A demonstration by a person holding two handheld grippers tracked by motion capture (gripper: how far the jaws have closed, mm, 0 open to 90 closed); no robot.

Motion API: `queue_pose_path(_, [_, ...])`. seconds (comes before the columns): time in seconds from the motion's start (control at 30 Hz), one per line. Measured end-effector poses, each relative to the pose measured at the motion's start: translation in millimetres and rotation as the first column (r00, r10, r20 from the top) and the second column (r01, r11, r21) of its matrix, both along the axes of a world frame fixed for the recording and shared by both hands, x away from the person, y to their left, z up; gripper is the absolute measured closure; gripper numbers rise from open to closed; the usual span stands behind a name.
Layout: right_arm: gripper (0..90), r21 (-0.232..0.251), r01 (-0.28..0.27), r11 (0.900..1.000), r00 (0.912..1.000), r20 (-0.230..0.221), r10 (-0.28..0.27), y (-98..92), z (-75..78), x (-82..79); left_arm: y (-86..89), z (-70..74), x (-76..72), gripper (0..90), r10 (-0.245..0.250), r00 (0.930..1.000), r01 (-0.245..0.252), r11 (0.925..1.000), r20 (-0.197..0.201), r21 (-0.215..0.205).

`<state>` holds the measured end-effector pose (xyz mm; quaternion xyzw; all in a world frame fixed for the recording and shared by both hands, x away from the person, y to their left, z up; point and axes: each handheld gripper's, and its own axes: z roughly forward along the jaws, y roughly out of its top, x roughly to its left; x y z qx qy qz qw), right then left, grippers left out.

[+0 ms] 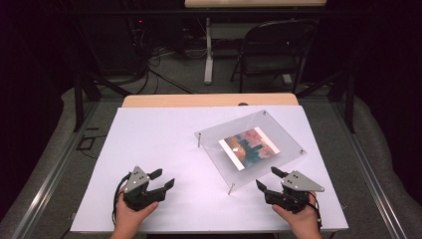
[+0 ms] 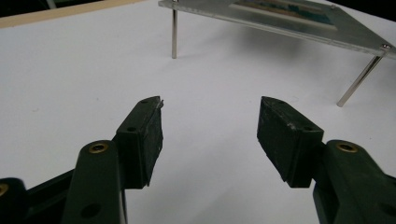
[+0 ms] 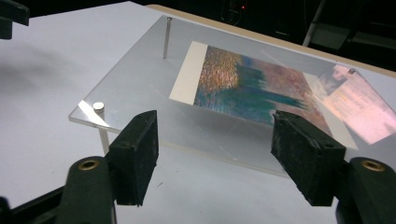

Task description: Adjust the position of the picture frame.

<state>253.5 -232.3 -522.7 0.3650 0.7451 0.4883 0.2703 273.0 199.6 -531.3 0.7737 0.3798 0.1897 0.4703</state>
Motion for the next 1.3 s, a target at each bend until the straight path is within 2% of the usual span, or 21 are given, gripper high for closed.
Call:
queue_pose_path(0.07, [38.0, -0.010, 0.004, 1.000, 1.0000, 0.002, -0.004, 0.9, 0.1, -1.5, -2.5, -1.6, 0.7, 38.9, 0.003, 0.9998, -0.003, 0.9999, -0.018, 0.012])
queue_pose_path(0.13, [42.2, -0.014, 0.001, 1.000, 0.9999, -0.011, -0.001, 1.8, 0.3, -2.1, -3.7, -3.0, 2.5, 39.0, -0.006, 0.9986, 0.007, 0.9999, -0.053, 0.014])
queue_pose_path(0.3, [43.3, -0.012, 0.012, 1.000, 0.9990, -0.043, -0.013, -0.5, -0.8, -2.2, -3.7, -5.2, 6.3, 39.8, -0.004, 0.9973, 0.004, 1.0000, -0.073, -0.005])
queue_pose_path(0.4, [45.9, 0.007, 0.014, 1.000, 0.9984, -0.055, -0.014, -3.5, -1.3, -3.3, -3.6, -5.6, 8.4, 40.8, -0.007, 0.9965, 0.005, 0.9997, -0.083, -0.025])
queue_pose_path(0.7, [51.0, -0.014, 0.009, 1.000, 0.9965, -0.083, -0.010, -3.7, -3.0, -9.3, -5.9, -6.3, 17.4, 45.7, -0.011, 0.9941, 0.005, 0.9982, -0.107, -0.060])
queue_pose_path(0.8, [51.6, -0.011, 0.003, 1.000, 0.9955, -0.095, -0.004, -3.0, -3.8, -13.3, -9.5, -7.4, 29.4, 47.9, -0.013, 0.9902, 0.000, 0.9957, -0.139, -0.093])
queue_pose_path(0.9, [53.1, -0.005, -0.010, 1.000, 0.9940, -0.109, 0.009, -2.1, -5.0, -14.5, -14.6, -5.3, 39.8, 50.4, -0.013, 0.9886, -0.003, 0.9946, -0.150, -0.103])
queue_pose_path(1.0, [53.2, 0.002, -0.009, 1.000, 0.9922, -0.124, 0.009, -1.3, -6.1, -14.9, -23.0, -1.0, 51.4, 51.6, -0.012, 0.9917, 0.001, 0.9965, -0.128, -0.084])
queue_pose_path(1.07, [53.0, 0.004, -0.010, 1.000, 0.9922, -0.124, 0.010, -2.6, -5.7, -14.9, -29.6, 0.9, 61.8, 52.8, -0.012, 0.9922, 0.002, 0.9968, -0.124, -0.080])
queue_pose_path(1.1, [53.0, 0.011, -0.005, 1.000, 0.9926, -0.121, 0.006, -3.3, -5.5, -14.9, -29.6, 0.9, 61.8, 54.0, -0.012, 0.9922, 0.002, 0.9968, -0.124, -0.080])
queue_pose_path(1.13, [53.0, 0.013, -0.006, 1.000, 0.9923, -0.124, 0.007, -4.5, -5.1, -14.8, -36.7, 1.8, 73.2, 54.2, -0.012, 0.9918, 0.001, 0.9965, -0.127, -0.084])
queue_pose_path(1.17, [52.6, 0.021, -0.003, 1.000, 0.9920, -0.126, 0.006, -5.0, -5.4, -14.6, -36.7, 1.8, 73.2, 54.8, -0.012, 0.9918, 0.001, 0.9965, -0.127, -0.084])
queue_pose_path(1.23, [51.8, 0.028, -0.001, 1.000, 0.9906, -0.137, 0.005, -5.9, -5.9, -14.1, -48.4, 1.8, 90.3, 55.1, -0.007, 0.9935, 0.001, 0.9984, -0.113, -0.056])
queue_pose_path(1.3, [51.5, 0.035, -0.006, 0.999, 0.9899, -0.142, 0.011, -6.4, -6.2, -13.8, -51.7, 1.0, 95.9, 55.6, -0.004, 0.9930, -0.001, 0.9989, -0.118, -0.048])
